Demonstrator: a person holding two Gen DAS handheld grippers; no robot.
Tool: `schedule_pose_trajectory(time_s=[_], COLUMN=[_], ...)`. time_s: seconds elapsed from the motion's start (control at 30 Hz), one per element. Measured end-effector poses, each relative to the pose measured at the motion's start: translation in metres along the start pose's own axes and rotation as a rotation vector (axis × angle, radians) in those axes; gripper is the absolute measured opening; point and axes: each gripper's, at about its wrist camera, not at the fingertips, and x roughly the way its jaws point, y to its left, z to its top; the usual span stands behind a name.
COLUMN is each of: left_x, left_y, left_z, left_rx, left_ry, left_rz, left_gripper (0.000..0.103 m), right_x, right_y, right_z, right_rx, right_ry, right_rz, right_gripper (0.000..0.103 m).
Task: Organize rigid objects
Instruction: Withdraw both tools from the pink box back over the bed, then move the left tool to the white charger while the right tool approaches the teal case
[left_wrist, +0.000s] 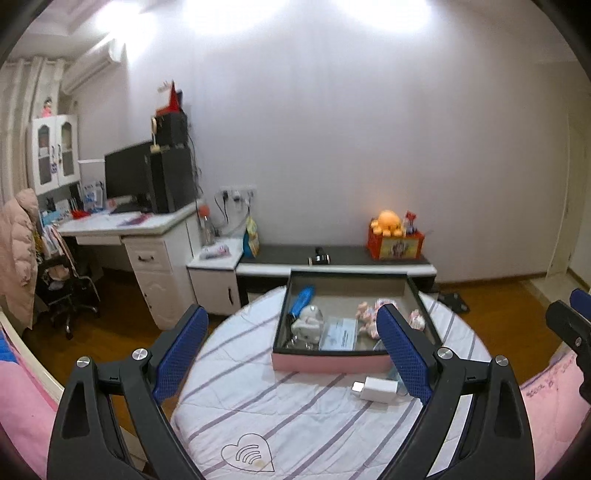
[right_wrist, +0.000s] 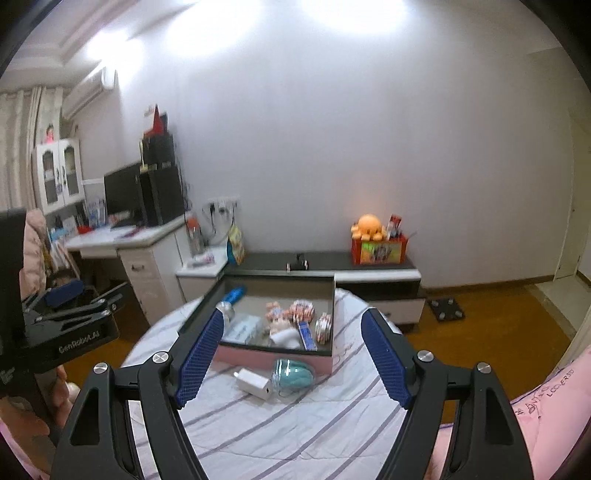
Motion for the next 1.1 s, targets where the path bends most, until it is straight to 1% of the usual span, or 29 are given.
schedule_pose_trajectory(time_s=[0.13, 0.23, 0.53, 0.67, 0.83, 1.1], left_x=[-0.031, -0.045, -0.066, -0.066, -0.058, -0.039], left_y=[0.001, 0.000, 0.003, 0.004, 0.002, -0.008], left_z=[0.005, 0.007, 0.005, 0.003, 0.002, 0.000], left_rx=[-0.003, 0.006, -0.007, -0.010, -0.011, 0.023], left_ry=[-0.076, -0.112, -0.185, -0.184, -0.166, -0.132], left_rz=[0.002, 0.012, 0.008, 0.013, 0.021, 0.011], left_gripper=[0.096, 0.098, 0.103, 0.103, 0.103, 0.103], right_x=[-0.023, -0.033, -0.052, -0.048, -0.045, -0.036], right_y=[-0.002, -0.003, 0.005, 0.007, 0.005, 0.003], right_z=[0.004, 0.005, 0.006, 0.005, 0.003, 0.002], right_rx=[0.005, 0.011, -0.014, -0.011, -0.019, -0.020], right_ry=[-0.056, -0.082, -0.136, -0.137, -0.123, -0.100], right_rz=[-0.014, -0.024, -0.012, 0.002, 0.000, -0.009], right_gripper=[0.080, 0.080, 0.082, 0.082, 0.082, 0.082])
